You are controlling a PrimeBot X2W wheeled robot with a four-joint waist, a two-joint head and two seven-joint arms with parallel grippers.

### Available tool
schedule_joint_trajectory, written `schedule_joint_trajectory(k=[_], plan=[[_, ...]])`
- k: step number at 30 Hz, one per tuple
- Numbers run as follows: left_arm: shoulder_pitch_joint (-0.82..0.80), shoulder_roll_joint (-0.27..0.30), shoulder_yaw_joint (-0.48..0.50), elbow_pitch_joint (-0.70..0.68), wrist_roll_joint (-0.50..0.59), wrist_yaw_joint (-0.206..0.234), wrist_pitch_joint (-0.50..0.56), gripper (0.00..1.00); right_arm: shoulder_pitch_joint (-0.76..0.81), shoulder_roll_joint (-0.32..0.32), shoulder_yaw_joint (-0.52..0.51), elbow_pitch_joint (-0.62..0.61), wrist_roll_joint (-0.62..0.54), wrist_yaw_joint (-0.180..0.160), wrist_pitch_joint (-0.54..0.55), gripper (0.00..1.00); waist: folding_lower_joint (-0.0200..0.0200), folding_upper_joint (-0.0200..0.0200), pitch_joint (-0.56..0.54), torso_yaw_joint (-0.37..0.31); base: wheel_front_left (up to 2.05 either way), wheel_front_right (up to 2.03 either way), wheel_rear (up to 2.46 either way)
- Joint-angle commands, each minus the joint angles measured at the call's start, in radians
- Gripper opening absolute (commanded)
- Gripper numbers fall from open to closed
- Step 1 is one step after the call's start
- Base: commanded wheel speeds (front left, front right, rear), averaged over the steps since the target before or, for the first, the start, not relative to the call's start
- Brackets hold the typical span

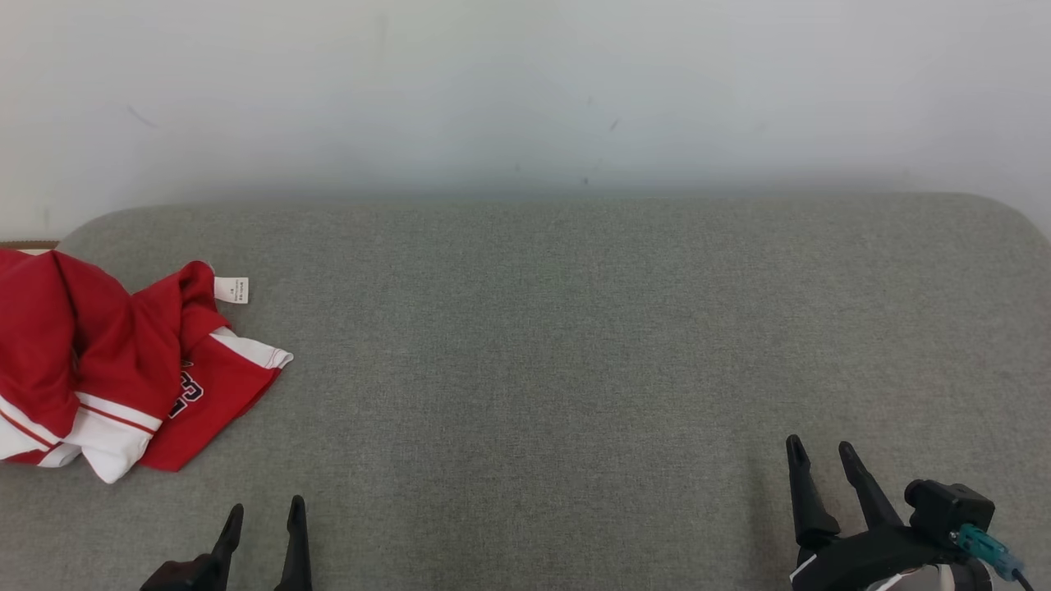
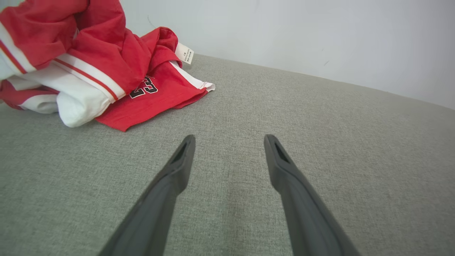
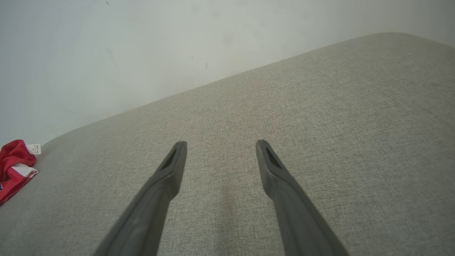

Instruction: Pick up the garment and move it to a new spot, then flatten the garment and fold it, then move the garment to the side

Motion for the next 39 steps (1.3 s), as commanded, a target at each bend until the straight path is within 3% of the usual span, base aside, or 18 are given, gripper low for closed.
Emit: schedule_joint_trajectory(k=[1, 28, 33, 39], plan=[[0.009, 0.007, -0.004, -0.012, 0.03, 0.009, -0.012, 1.0, -0.007, -0.004, 0.001, -0.003, -0.029, 0.001, -0.01, 1.0, 0.0, 0.0, 0.0, -0.001, 0.0, 0.0, 0.0], [0.042, -0.003, 0.017, -0.019, 0.201, 0.043, -0.063, 1.0, 0.009, -0.002, -0.004, -0.012, -0.247, 0.001, -0.058, 1.0, -0.0001, 0.0, 0.004, 0.0, 0.0, 0.0, 0.0], [0.047, -0.008, 0.037, -0.026, 0.199, 0.053, -0.066, 1.0, 0.021, 0.001, 0.007, -0.023, -0.259, 0.001, -0.059, 1.0, -0.0001, 0.0, 0.005, 0.029, 0.0, 0.0, 0.0], [0.053, -0.014, 0.072, -0.024, 0.184, 0.056, -0.066, 1.0, 0.015, 0.002, 0.031, -0.026, -0.257, 0.001, -0.059, 1.0, -0.0001, 0.0, 0.012, 0.11, 0.0, 0.0, 0.0]])
